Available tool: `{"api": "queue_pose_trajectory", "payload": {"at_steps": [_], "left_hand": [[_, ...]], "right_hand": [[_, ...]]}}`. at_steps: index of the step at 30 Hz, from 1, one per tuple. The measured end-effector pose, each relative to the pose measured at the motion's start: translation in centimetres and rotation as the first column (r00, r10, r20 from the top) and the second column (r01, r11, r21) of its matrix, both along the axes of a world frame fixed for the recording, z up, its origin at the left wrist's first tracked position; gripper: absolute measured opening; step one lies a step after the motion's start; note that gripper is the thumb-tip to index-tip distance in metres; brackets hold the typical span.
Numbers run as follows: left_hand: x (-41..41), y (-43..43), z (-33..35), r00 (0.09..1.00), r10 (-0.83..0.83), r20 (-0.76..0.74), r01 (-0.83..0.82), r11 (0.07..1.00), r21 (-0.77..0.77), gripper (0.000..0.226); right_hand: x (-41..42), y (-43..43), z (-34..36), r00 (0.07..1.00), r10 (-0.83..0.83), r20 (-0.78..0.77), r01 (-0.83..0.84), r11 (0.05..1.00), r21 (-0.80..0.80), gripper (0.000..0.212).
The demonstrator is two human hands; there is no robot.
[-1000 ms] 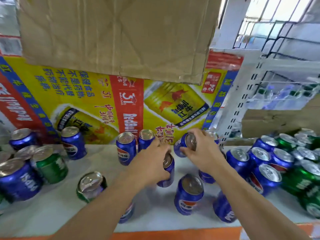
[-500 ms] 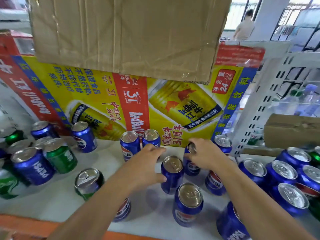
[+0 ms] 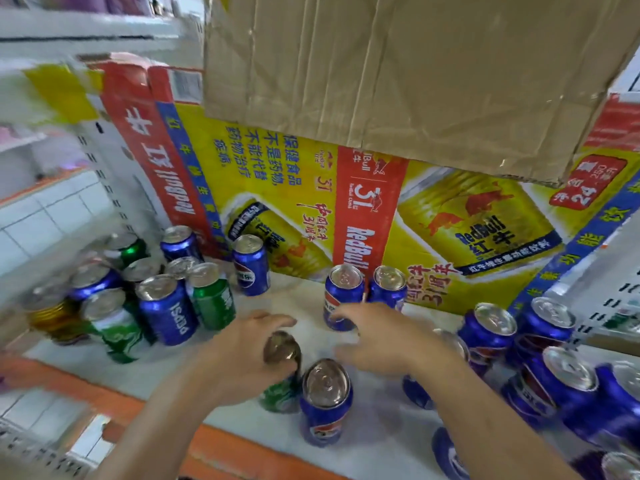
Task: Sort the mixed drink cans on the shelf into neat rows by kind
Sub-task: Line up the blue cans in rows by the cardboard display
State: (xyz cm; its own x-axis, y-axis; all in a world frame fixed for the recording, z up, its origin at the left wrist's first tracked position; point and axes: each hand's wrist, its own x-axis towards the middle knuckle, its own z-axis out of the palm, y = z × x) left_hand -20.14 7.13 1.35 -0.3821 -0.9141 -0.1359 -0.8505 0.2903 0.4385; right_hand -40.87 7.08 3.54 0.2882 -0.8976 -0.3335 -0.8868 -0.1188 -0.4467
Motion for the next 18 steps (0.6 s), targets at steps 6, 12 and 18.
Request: {"api": "queue_pose_trajectory", "payload": {"at_steps": [6,12,18], "left_hand": [[0.5,0.6,-1.7,0.999,-0.022,0.038,0.023,0.999,-0.032,0.064],[0.9,-0.1,-2.6,0.989,0.031,-0.147,-0.035,0.999,-0.025,0.058],[0.2,-0.8,-2.5,0.98,0.018,-0.198,-0.024,0.999,-0.029,0.06]], "right_hand": [[2.5,1.6,-1.7,0.991,0.118,-0.069,-0.103,0.976,0.191,0.056],[0.8,1.0,-1.8,0.99,-0.127,-0.059,0.126,0.992,-0.022,0.048],[-1.2,0.2,-1.1,0.961,-0.192,-0.199,0.18,0.981,-0.079,0.047]]}}
